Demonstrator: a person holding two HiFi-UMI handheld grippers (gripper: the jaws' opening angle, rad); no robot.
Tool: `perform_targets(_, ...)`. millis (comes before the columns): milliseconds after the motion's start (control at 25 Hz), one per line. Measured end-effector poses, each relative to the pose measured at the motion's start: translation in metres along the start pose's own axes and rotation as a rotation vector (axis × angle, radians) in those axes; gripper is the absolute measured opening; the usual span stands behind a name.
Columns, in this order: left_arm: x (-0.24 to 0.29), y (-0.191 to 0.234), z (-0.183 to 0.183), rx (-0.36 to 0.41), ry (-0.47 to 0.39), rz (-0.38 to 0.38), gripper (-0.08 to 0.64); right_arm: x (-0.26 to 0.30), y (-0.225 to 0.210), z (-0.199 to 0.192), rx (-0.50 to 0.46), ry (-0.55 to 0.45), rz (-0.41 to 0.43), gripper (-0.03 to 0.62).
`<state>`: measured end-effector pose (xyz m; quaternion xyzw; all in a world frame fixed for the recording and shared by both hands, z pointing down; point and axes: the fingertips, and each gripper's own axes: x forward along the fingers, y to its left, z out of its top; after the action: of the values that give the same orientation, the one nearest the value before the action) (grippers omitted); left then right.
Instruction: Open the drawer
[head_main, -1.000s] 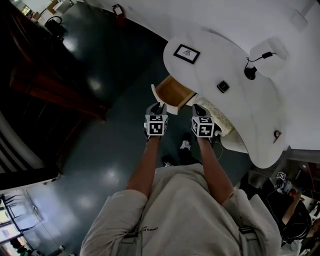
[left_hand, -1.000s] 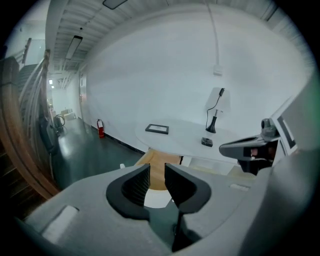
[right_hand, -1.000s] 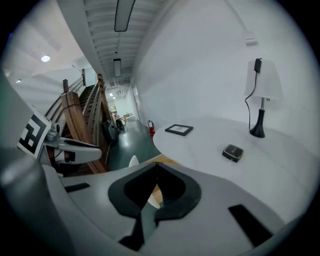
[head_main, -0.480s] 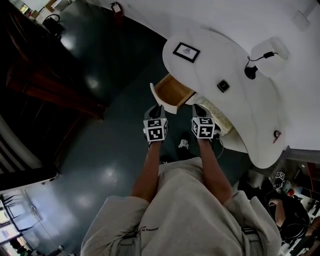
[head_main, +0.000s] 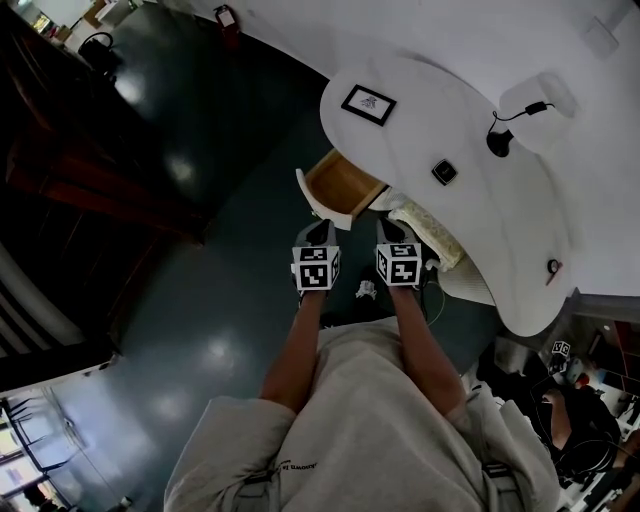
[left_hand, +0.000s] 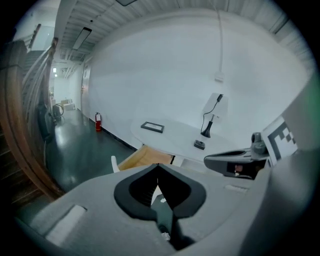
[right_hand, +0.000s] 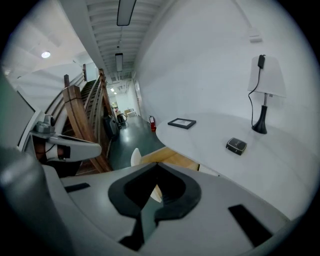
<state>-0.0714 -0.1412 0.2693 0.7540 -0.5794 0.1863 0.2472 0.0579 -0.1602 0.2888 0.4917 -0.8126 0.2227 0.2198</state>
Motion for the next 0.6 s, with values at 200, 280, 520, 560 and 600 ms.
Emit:
perform_targets(200, 0.005, 0.003, -0.001, -0.038, -0.004, -0.001, 0.011, 0.005, 0.007, -0.009, -0.011, 0.015, 0.018, 0.015)
perform_targets(280, 0.005, 0.004, -0.004, -0.037, 0.004, 0.005, 0.011, 0.006, 0.003, -0.009, -0.017, 0.011, 0.007, 0.015)
perform_targets(520, 0.002, 0.017, -0.006, -0.039, 0.013, 0.028, 0.011, 0.004, -0.007, -0.011, 0.001, 0.004, -0.054, 0.015)
perform_targets(560, 0.002, 0.017, -0.005, -0.042, 0.01, 0.026, 0.011, 0.004, -0.007, -0.012, 0.006, 0.003, -0.054, 0.015)
perform_targets(600, 0.002, 0.017, -0.005, -0.042, 0.008, 0.022, 0.011, 0.004, -0.006, -0.012, 0.008, 0.001, -0.051, 0.015)
